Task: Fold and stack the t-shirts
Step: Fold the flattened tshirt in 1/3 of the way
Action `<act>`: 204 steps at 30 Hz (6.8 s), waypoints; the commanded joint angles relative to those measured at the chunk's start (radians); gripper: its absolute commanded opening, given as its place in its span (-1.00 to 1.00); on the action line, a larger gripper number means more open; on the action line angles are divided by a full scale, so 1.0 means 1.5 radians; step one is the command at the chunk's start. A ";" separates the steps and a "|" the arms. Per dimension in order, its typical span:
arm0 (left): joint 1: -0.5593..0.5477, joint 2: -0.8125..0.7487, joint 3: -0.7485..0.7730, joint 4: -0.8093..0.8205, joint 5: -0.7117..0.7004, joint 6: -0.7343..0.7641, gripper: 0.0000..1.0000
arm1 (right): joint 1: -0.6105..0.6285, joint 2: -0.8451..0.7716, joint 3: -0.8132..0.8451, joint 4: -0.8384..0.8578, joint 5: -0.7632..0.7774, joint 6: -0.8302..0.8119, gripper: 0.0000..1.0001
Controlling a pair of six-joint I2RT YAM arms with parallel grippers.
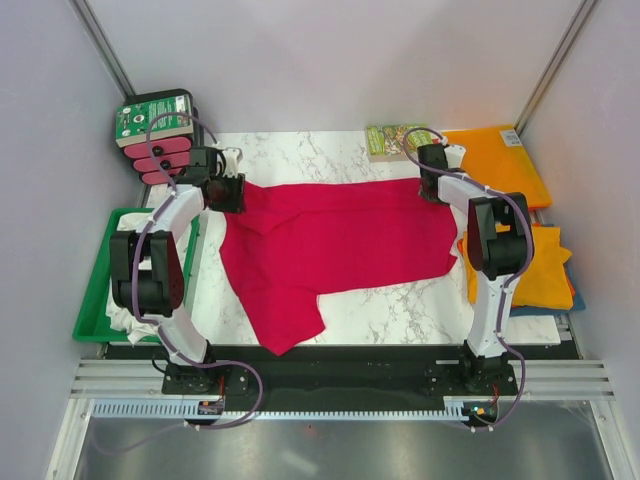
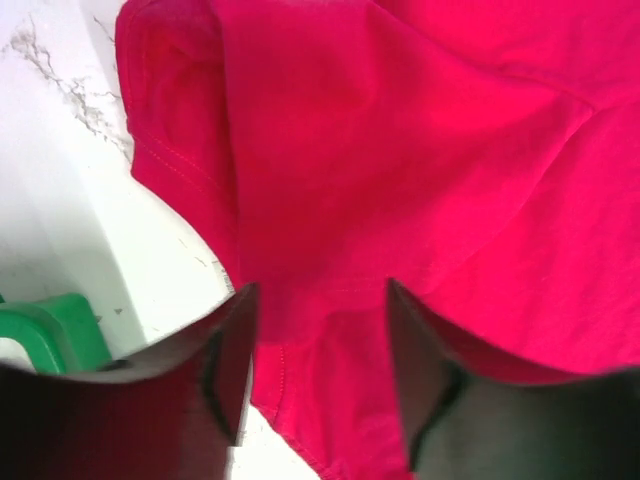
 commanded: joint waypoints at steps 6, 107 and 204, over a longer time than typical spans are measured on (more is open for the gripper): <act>0.004 -0.046 0.083 0.030 0.017 -0.038 0.94 | 0.000 -0.105 0.035 0.034 0.001 -0.007 0.96; -0.052 0.082 0.143 -0.114 0.000 -0.016 0.39 | 0.156 -0.187 -0.146 -0.018 -0.113 0.031 -1.00; 0.021 -0.045 -0.016 -0.052 0.024 0.002 0.35 | 0.245 -0.386 -0.285 0.050 -0.113 0.000 -0.36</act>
